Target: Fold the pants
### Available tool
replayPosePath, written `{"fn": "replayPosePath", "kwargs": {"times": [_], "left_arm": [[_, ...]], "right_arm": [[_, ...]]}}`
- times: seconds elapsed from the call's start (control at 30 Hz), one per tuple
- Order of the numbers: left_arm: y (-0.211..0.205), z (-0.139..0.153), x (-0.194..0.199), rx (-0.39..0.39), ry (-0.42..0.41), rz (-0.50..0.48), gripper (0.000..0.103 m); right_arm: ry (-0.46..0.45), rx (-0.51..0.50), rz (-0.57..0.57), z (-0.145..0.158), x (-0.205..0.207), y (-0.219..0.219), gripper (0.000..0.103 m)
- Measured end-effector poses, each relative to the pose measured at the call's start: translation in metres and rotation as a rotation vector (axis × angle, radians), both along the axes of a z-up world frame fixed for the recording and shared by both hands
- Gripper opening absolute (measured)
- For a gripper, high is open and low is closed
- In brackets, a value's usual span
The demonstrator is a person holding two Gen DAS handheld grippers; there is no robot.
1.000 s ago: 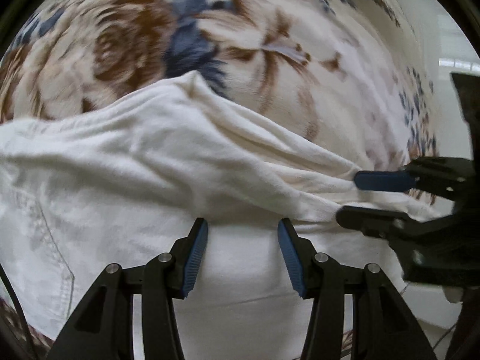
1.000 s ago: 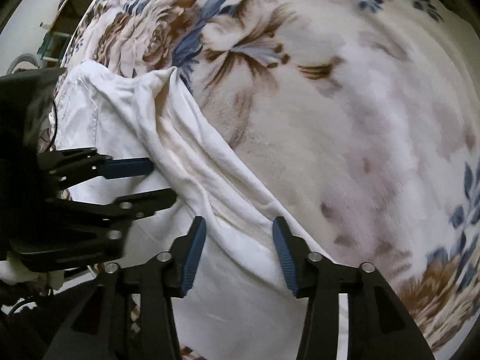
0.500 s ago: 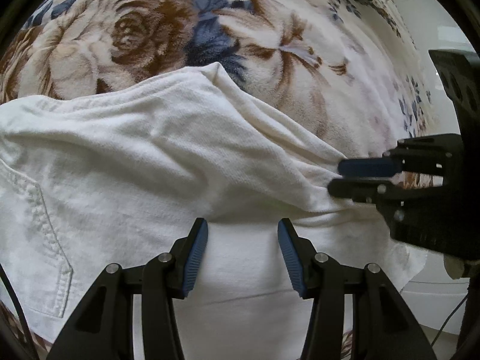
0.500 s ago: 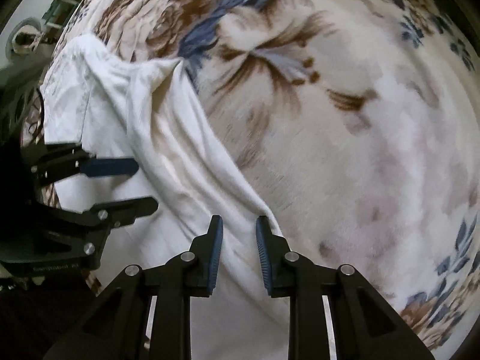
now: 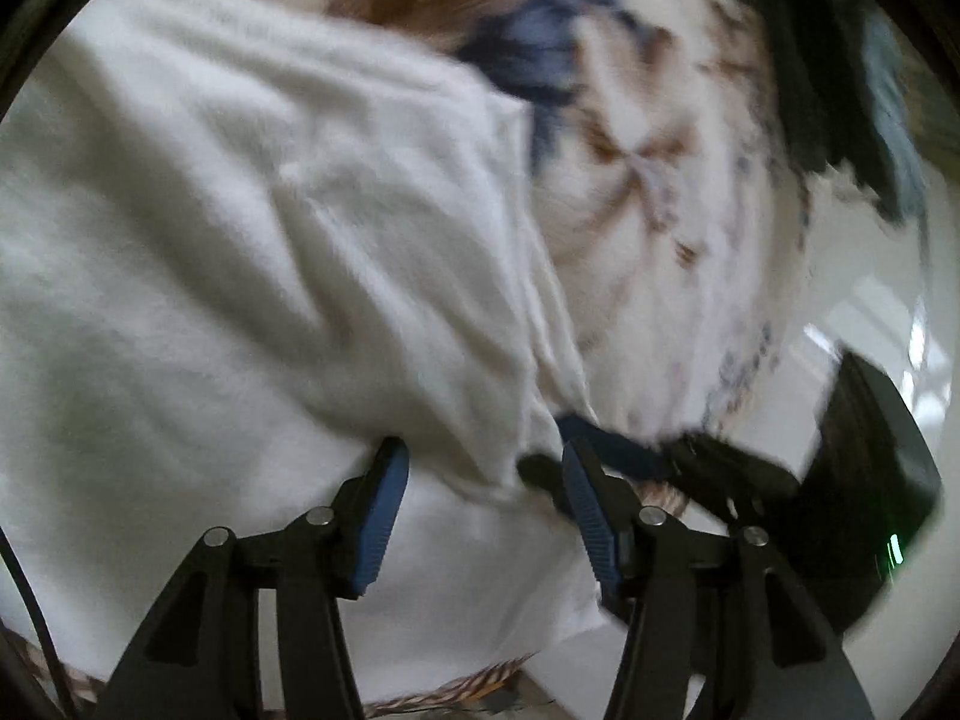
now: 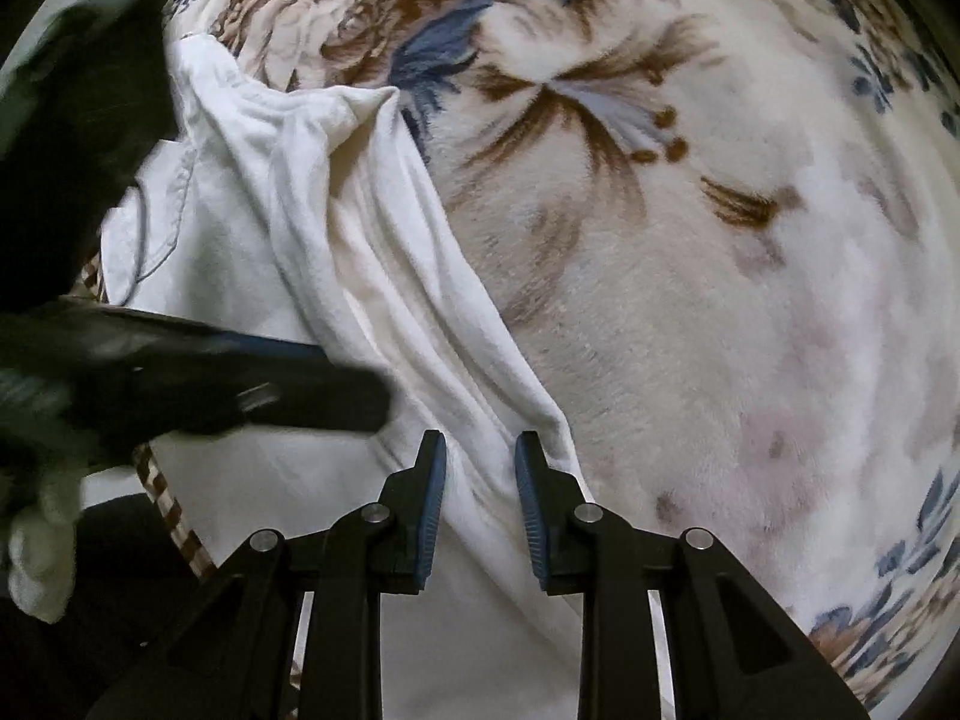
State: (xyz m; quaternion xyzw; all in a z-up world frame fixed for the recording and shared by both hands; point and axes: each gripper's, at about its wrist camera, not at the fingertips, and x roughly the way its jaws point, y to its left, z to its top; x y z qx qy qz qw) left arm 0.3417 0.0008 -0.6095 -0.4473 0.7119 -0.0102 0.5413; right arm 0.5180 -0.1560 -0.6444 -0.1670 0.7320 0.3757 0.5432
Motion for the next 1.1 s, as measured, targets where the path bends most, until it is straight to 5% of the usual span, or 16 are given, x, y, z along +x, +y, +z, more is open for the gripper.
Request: {"fn": "replayPosePath", "kwargs": {"times": [0.1, 0.2, 0.47, 0.53, 0.7, 0.93, 1.1], "left_arm": [[0.004, -0.005, -0.003, 0.017, 0.024, 0.051, 0.048], [0.008, -0.003, -0.012, 0.074, 0.020, 0.010, 0.024], [0.014, 0.009, -0.022, 0.097, -0.030, -0.061, 0.024], [0.015, 0.016, -0.019, 0.104, -0.056, -0.074, 0.029], [0.025, 0.031, -0.024, 0.166, -0.133, -0.138, 0.039], [0.042, 0.025, -0.031, 0.196, -0.106, -0.128, 0.039], [0.043, 0.027, -0.030, 0.199, -0.097, -0.118, 0.039]], "right_arm": [[0.010, 0.005, 0.008, -0.001, -0.005, 0.003, 0.028], [0.016, 0.016, -0.014, -0.002, -0.005, 0.003, 0.028], [-0.002, 0.041, -0.001, -0.010, -0.009, 0.011, 0.028], [-0.041, 0.032, -0.044, -0.009, -0.008, 0.010, 0.003], [-0.045, 0.079, -0.245, 0.003, 0.008, -0.016, 0.003], [-0.138, 0.045, -0.334, 0.001, 0.013, -0.026, 0.001], [-0.010, 0.124, -0.439, 0.014, 0.036, -0.036, 0.002]]}}
